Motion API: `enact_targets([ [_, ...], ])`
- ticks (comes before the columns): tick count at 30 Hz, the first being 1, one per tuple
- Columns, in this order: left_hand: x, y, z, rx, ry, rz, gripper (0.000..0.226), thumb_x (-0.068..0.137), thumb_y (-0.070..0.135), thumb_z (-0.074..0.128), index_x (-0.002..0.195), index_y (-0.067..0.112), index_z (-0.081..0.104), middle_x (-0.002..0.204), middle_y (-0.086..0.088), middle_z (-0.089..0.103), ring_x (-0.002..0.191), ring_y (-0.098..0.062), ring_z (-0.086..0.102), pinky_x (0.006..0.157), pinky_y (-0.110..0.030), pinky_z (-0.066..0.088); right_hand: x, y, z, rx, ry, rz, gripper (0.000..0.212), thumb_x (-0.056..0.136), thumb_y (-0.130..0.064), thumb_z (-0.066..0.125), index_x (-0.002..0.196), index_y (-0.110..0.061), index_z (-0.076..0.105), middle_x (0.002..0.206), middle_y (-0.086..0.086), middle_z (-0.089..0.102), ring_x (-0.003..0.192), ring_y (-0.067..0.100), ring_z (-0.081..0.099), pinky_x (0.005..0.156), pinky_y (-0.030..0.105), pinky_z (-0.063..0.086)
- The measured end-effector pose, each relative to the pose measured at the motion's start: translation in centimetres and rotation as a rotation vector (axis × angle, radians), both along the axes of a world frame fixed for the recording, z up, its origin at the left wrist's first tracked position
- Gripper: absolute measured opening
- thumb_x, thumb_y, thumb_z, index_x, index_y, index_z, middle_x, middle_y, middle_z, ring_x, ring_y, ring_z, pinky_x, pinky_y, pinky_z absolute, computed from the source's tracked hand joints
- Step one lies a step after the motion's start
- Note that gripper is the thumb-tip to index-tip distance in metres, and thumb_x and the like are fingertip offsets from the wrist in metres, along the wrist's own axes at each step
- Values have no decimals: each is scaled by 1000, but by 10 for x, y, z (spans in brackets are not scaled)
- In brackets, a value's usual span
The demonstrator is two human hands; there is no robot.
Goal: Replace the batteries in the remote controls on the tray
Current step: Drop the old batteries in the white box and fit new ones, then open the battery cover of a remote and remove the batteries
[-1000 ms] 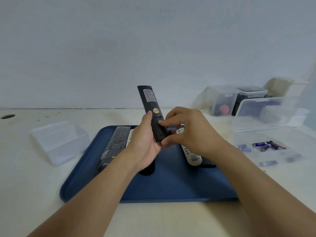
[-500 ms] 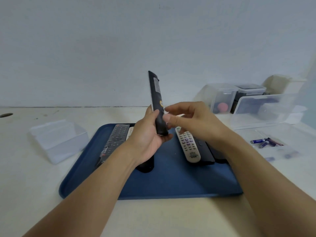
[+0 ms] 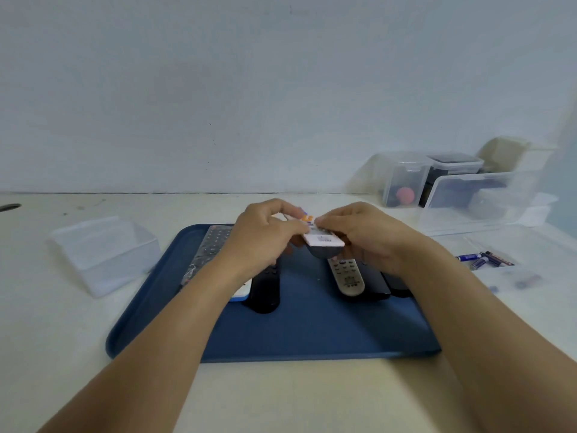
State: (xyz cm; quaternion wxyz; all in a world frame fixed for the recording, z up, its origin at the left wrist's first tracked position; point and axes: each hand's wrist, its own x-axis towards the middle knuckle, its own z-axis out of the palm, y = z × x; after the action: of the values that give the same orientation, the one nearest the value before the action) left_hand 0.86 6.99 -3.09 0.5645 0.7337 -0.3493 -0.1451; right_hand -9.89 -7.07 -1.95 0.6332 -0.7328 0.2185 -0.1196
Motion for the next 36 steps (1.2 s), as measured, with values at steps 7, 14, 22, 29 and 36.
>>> enact_targets([
  [7, 9, 4, -5, 338, -127, -119, 13, 84, 21, 79, 94, 28, 77, 62, 8, 59, 55, -9, 49, 55, -24, 39, -1, -2, -7, -244, 242, 64, 27, 95, -19, 68, 104, 6, 70, 78, 17, 74, 54, 18, 62, 49, 23, 51],
  [14, 12, 15, 0, 425, -329, -54, 18, 85, 16, 70, 94, 31, 74, 69, 1, 74, 58, -12, 67, 57, -23, 56, -1, 4, -5, -656, 158, -83, 25, 76, -25, 87, 93, -13, 73, 62, 5, 70, 42, 9, 56, 49, 23, 46],
  [22, 46, 25, -7, 403, -624, 357, 6, 87, 34, 65, 89, 30, 70, 88, 8, 69, 82, -16, 63, 66, -29, 43, 3, 72, -13, -1144, 117, 238, 51, 68, -66, 76, 106, -32, 68, 87, -14, 66, 80, 5, 59, 72, 30, 52],
  [29, 51, 26, -24, 577, -679, 295, 7, 91, 33, 61, 89, 27, 65, 96, 5, 60, 84, -18, 53, 67, -29, 35, 10, 84, -23, -1377, 172, 165, 53, 74, -73, 62, 109, -34, 62, 95, -8, 66, 83, 16, 57, 65, 31, 39],
  [36, 56, 25, -29, 567, -630, 287, 6, 91, 37, 59, 90, 31, 61, 91, 10, 57, 86, -17, 54, 60, -30, 32, 15, 69, -13, -778, 85, -51, 19, 82, -31, 66, 76, -14, 72, 55, -5, 61, 48, 8, 51, 49, 24, 43],
])
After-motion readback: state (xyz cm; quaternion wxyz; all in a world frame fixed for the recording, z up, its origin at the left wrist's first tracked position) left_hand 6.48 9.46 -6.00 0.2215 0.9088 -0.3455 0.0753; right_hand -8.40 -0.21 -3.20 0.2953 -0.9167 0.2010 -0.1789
